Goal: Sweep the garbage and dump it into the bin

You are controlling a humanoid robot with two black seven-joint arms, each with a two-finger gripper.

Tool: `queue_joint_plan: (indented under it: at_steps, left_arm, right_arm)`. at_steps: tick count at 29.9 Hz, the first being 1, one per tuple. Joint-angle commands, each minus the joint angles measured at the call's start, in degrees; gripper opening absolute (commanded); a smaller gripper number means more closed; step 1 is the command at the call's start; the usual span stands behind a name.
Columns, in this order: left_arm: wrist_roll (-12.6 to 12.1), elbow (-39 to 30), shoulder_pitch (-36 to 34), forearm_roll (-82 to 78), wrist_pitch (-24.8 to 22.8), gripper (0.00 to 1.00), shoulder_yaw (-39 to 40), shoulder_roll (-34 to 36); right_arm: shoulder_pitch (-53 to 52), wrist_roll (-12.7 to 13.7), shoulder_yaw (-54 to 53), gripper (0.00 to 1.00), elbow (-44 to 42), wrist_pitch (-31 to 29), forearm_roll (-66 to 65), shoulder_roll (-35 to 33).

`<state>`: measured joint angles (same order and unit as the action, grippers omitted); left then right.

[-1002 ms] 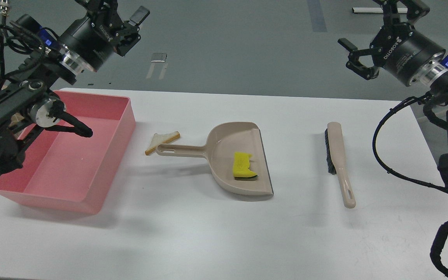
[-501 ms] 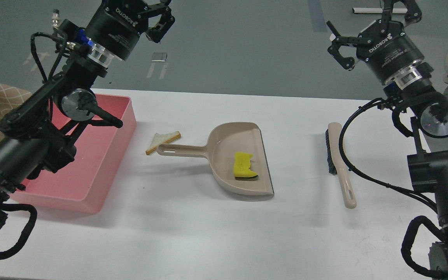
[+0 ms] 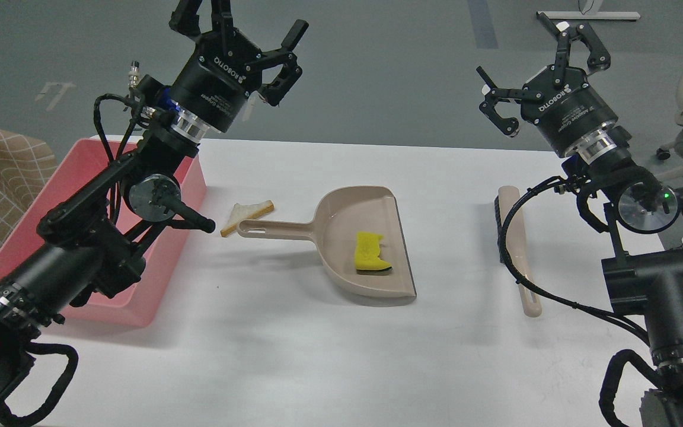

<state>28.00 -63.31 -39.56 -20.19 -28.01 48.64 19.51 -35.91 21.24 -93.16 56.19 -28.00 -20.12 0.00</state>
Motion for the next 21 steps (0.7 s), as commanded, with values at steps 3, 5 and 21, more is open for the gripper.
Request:
queue_joint_plan:
  at_steps: [3, 5, 21]
  left_arm:
    - [0.00, -0.76, 2.65, 0.07, 0.01, 0.98, 1.10, 0.00]
    - [0.00, -0.76, 2.73, 0.07, 0.01, 0.98, 1.45, 0.00]
    - [-0.31, -0.67, 3.52, 0.33, 0.01, 0.98, 1.46, -0.53]
  right_arm:
    - [0.84, 0.03, 0.17, 1.00, 0.32, 0.00, 0.00, 0.00]
    - [0.84, 0.03, 0.17, 1.00, 0.32, 0.00, 0.00, 0.00]
    - [1.80, 0.03, 0.17, 1.00, -0.03, 0.00, -0.09, 0.00]
